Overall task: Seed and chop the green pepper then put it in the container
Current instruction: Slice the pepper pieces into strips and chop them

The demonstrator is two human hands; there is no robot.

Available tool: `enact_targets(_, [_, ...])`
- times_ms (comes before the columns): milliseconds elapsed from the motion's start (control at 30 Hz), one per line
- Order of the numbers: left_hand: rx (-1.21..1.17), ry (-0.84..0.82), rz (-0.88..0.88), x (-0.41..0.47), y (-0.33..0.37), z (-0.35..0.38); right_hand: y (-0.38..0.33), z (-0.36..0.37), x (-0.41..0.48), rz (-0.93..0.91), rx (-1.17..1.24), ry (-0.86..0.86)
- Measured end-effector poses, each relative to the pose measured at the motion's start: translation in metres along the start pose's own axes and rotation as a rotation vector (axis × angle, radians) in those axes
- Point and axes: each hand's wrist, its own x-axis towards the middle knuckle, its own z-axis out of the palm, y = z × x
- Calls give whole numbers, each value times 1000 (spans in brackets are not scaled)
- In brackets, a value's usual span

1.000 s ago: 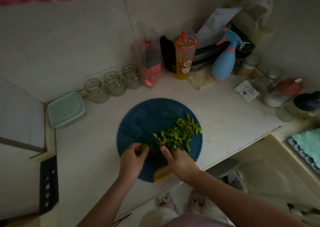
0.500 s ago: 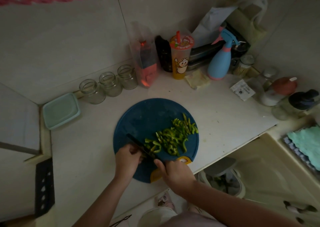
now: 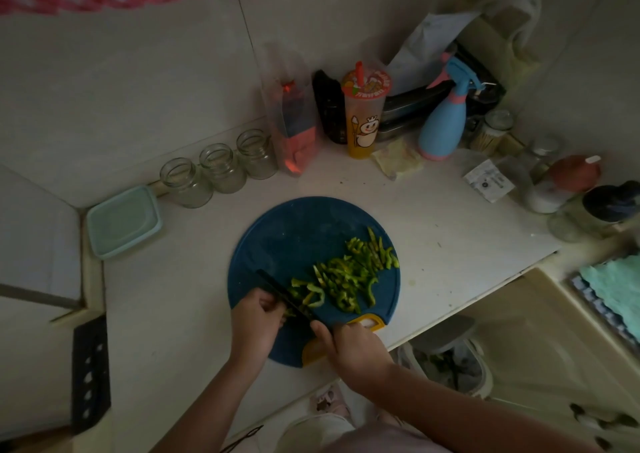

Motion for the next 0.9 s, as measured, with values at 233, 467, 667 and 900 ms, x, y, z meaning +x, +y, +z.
enact_targets(233, [16,15,28,-2,-1,-1,-7,-6,-2,-19,-123,7])
enact_targets(467, [17,-5,26,2,-3,-1,-5,-1,2,18,-44,-8])
enact_targets(667, [140,-35,74,9,-6,-2,-10,-4,3,81,-27,-46])
enact_targets(900, [144,-70,131,13,-7,-1,-16,-4,13,152,31,-84])
